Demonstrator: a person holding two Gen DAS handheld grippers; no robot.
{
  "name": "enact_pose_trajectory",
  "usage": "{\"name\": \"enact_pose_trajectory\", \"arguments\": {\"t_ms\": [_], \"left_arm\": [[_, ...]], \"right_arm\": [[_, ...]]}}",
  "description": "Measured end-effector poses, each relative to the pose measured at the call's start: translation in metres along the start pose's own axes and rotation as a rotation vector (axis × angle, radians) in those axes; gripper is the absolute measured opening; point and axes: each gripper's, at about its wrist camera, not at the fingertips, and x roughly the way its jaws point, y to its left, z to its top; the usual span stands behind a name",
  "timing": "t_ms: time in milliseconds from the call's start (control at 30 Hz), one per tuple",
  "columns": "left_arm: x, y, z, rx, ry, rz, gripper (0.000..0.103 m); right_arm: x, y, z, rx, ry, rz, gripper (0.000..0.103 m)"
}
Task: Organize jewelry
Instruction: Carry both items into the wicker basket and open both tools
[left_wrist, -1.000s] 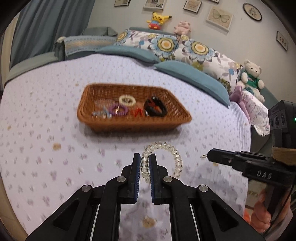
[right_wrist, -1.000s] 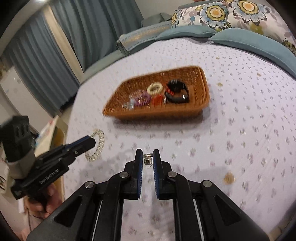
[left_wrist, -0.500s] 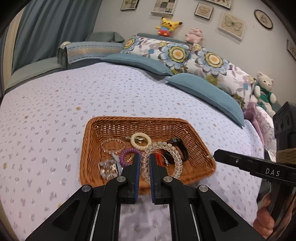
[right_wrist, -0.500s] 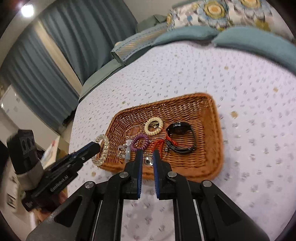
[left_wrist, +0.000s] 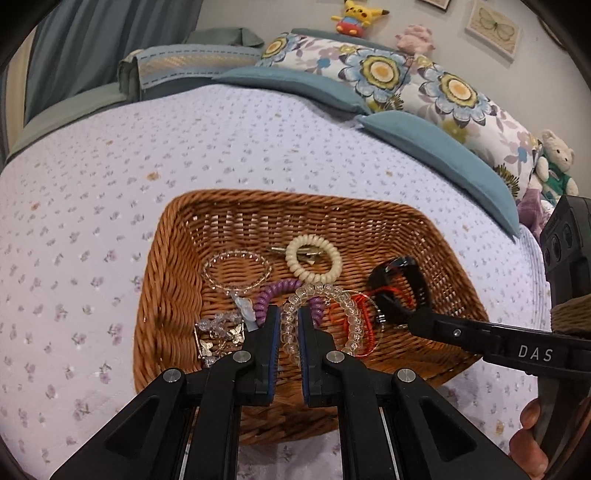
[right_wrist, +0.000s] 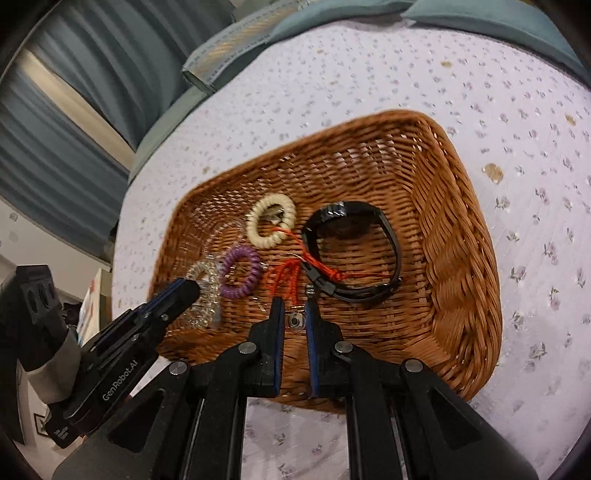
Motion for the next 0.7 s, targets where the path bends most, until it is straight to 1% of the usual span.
{"name": "enact_pose_trajectory", "arguments": {"t_ms": [167, 233, 300, 400, 500, 567, 633, 667, 700], "left_arm": [[0.01, 0.0, 0.003, 0.001, 0.02, 0.009, 0.009], [0.013, -0.001, 0.005, 0.008, 0.028, 0.024, 0.009], [0.016, -0.001, 0.006, 0.015, 0.036, 0.036, 0.009], [0.021, -0.002, 0.007, 0.019, 0.056, 0.034, 0.009], [0.023, -0.002, 0.005, 0.013, 0.067, 0.024, 0.01], [0.022, 0.0, 0.003, -0.002, 0.075, 0.006, 0.012], [0.016, 0.001, 0.002, -0.011, 0.055, -0.006, 0.013], [0.011, 0.002, 0.001, -0.012, 0.042, -0.015, 0.014], [0.007, 0.002, 0.001, -0.017, 0.036, -0.025, 0.02]], "right_arm": [[0.008, 0.001, 0.003, -0.018, 0.015, -0.066, 0.013], [0.012, 0.001, 0.005, -0.022, 0.028, -0.096, 0.013], [0.014, 0.003, 0.007, -0.024, 0.034, -0.111, 0.013], [0.016, 0.007, 0.008, -0.041, 0.039, -0.139, 0.013], [0.018, 0.007, 0.007, -0.039, 0.043, -0.145, 0.013], [0.015, 0.006, 0.005, -0.04, 0.032, -0.154, 0.013], [0.01, 0.007, 0.003, -0.045, 0.023, -0.153, 0.014], [0.006, 0.008, 0.002, -0.045, 0.022, -0.151, 0.017], [0.001, 0.008, 0.001, -0.044, 0.02, -0.146, 0.02]]}}
